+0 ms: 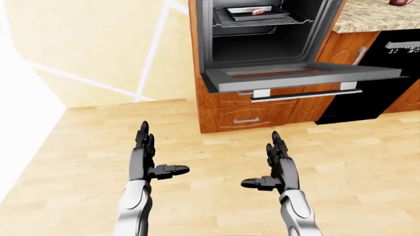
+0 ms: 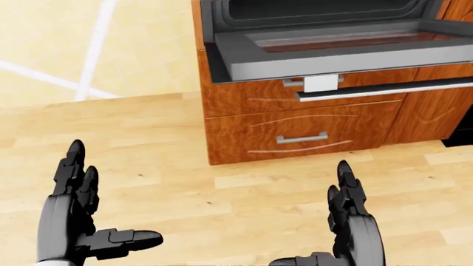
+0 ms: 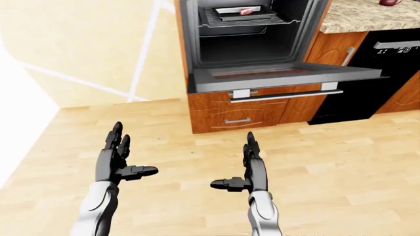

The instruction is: Close the oven door.

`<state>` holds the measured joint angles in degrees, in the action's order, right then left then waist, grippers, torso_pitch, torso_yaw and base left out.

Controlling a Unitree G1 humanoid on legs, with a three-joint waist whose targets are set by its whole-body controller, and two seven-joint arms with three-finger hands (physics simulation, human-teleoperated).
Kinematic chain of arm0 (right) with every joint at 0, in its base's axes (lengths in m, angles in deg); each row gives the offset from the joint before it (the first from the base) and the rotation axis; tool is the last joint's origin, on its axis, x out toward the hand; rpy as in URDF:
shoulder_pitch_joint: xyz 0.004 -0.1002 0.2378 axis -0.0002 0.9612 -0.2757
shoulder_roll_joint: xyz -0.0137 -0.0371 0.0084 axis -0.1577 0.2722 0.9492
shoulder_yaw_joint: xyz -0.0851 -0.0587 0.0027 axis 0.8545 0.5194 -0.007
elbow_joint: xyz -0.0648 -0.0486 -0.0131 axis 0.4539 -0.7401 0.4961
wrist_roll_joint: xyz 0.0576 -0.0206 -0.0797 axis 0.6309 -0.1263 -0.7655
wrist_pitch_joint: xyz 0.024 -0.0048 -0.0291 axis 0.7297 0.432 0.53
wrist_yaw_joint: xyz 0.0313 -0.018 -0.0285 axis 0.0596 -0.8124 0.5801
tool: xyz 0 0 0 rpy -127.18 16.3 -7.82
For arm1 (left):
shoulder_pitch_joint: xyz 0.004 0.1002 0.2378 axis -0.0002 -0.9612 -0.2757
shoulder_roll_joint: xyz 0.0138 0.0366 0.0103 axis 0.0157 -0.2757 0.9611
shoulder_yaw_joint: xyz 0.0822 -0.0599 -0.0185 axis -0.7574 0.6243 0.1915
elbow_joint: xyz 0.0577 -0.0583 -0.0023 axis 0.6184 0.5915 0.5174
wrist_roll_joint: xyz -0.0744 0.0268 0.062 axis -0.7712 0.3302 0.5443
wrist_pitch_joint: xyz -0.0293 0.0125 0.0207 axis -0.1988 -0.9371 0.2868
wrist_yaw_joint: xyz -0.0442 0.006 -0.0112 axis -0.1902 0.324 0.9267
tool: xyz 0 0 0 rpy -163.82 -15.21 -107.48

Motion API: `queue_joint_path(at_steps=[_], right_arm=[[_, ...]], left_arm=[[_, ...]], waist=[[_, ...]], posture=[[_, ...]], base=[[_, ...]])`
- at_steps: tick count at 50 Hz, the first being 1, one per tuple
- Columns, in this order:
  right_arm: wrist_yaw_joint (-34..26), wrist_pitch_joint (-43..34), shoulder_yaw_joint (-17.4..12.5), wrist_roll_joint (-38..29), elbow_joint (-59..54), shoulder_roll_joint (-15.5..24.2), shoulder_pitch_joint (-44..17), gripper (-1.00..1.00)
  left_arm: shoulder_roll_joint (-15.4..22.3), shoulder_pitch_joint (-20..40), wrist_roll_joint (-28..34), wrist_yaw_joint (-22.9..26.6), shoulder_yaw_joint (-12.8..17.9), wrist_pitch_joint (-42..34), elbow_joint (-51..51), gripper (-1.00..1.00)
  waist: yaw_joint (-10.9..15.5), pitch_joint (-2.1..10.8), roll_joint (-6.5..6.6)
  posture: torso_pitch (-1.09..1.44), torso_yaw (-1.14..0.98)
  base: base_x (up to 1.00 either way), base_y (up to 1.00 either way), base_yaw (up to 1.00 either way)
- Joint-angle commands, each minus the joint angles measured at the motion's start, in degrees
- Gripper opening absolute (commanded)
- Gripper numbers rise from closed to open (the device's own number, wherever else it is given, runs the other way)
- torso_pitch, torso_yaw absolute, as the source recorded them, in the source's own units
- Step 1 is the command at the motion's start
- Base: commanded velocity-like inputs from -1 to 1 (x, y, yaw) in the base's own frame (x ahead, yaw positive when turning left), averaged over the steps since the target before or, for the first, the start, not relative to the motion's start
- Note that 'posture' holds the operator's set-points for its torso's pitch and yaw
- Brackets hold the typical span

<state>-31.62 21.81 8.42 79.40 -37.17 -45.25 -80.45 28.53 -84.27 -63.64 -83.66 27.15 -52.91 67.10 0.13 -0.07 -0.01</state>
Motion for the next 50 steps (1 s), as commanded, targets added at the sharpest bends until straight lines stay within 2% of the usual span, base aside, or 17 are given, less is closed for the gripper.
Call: queue_joint_path(at_steps=[1,7,9,14,17,18,22,29,32,33,34,40,43,45,46,47,50], right_arm=[[-0.35,1.43,-0.1,0.71,2.66,0.12,-1.09,1.0],[-0.89,0.95,0.03,1.43,3.3,0.07,-0.87,1.0],[-1.08,0.95,0.04,1.67,3.55,0.02,-0.75,1.0],[-1.62,0.8,0.1,2.2,3.99,-0.01,-0.55,1.0],[-1.64,0.7,0.18,2.11,4.23,-0.01,-0.47,1.0],[-1.62,0.51,0.22,2.11,4.46,-0.04,-0.47,1.0],[-1.8,0.47,0.26,2.22,4.74,-0.05,-0.32,1.0],[-2.11,0.05,0.44,2.4,5.09,-0.13,-0.4,1.0],[-2.2,-0.04,0.42,2.53,5.39,-0.14,-0.27,1.0],[-2.19,-0.09,0.44,2.49,5.44,-0.13,-0.27,1.0],[-2.21,-0.1,0.44,2.5,5.44,-0.14,-0.27,1.0],[-2.3,-0.26,0.49,2.49,5.65,-0.14,-0.18,1.0],[-2.34,-0.2,0.51,2.48,5.54,-0.17,-0.17,1.0],[-2.36,-0.13,0.52,2.47,5.41,-0.19,-0.19,1.0],[-2.37,-0.07,0.52,2.49,5.35,-0.21,-0.17,1.0],[-2.45,-0.02,0.54,2.56,5.36,-0.23,-0.15,1.0],[-2.35,-0.12,0.59,2.49,5.64,-0.23,-0.1,1.0]], left_arm=[[0.3,1.19,-0.1,-0.02,0.24,1.62,-2.3,1.0],[0.35,1.29,-0.2,-0.03,0.29,1.65,-2.25,1.0],[0.3,1.14,-0.13,-0.05,0.21,1.67,-2.38,1.0],[0.25,1.16,-0.06,-0.09,0.12,1.74,-2.41,1.0],[0.31,1.27,-0.11,-0.07,0.21,1.81,-2.23,1.0],[0.32,1.28,-0.15,-0.08,0.24,1.77,-2.29,1.0],[0.27,1.14,-0.1,-0.1,0.16,1.77,-2.42,1.0],[0.29,1.23,-0.19,-0.15,0.21,1.39,-2.71,1.0],[0.23,1.14,-0.16,-0.17,0.12,1.23,-2.99,1.0],[0.25,1.18,-0.18,-0.16,0.13,1.15,-3.03,1.0],[0.26,1.22,-0.17,-0.17,0.15,1.16,-2.97,1.0],[0.27,1.1,-0.17,-0.14,0.16,1.08,-3.17,1.0],[0.25,1.03,-0.16,-0.13,0.16,0.99,-3.31,1.0],[0.27,1.06,-0.16,-0.11,0.2,1.09,-3.12,1.0],[0.28,1.05,-0.16,-0.09,0.22,1.13,-3.07,1.0],[0.28,1.03,-0.16,-0.07,0.23,1.17,-3.04,1.0],[0.28,0.95,-0.21,-0.09,0.27,0.95,-3.43,1.0]], waist=[[0.01,1.07,0.02],[-0.28,1.8,0.11],[-0.22,0.08,0.55],[-0.01,-0.34,1.92],[-0.35,-1.13,4.13],[-0.34,-1.02,2.58],[-0.28,-0.62,3.38],[0.04,-0.82,-0.39],[-0.38,0.44,-5.28],[-0.81,-0.48,-1.96],[-0.56,-0.27,-2.92],[-0.52,-1.12,-0.05],[-0.34,-1.57,2.25],[-0.23,-0.91,5.3],[-0.43,-0.24,5.57],[0.3,-1.01,4.19],[-0.09,-0.85,3.86]], posture=[[0.0,0.0],[0.0,0.0],[0.0,0.0],[0.0,0.0],[0.0,0.0],[0.0,0.0],[0.0,0.0],[0.0,0.0],[0.0,0.0],[0.0,0.0],[0.0,0.0],[0.0,0.0],[0.0,0.0],[0.0,0.0],[0.0,0.0],[0.0,0.0],[0.0,0.0]], base=[[0.0,0.0,0.0],[0.0,0.0,-0.01],[0.0,0.0,-0.08],[0.0,0.0,-0.07],[0.0,0.0,-0.26],[0.0,0.0,-0.29],[0.0,0.0,-0.29],[0.0,0.0,-0.26],[0.0,0.0,-0.26],[0.0,0.0,-0.26],[0.0,0.0,-0.27],[0.0,0.0,-0.26],[0.0,0.0,-0.26],[0.0,0.0,-0.27],[0.0,0.0,-0.27],[0.0,0.0,-0.27],[0.0,0.0,-0.27]])
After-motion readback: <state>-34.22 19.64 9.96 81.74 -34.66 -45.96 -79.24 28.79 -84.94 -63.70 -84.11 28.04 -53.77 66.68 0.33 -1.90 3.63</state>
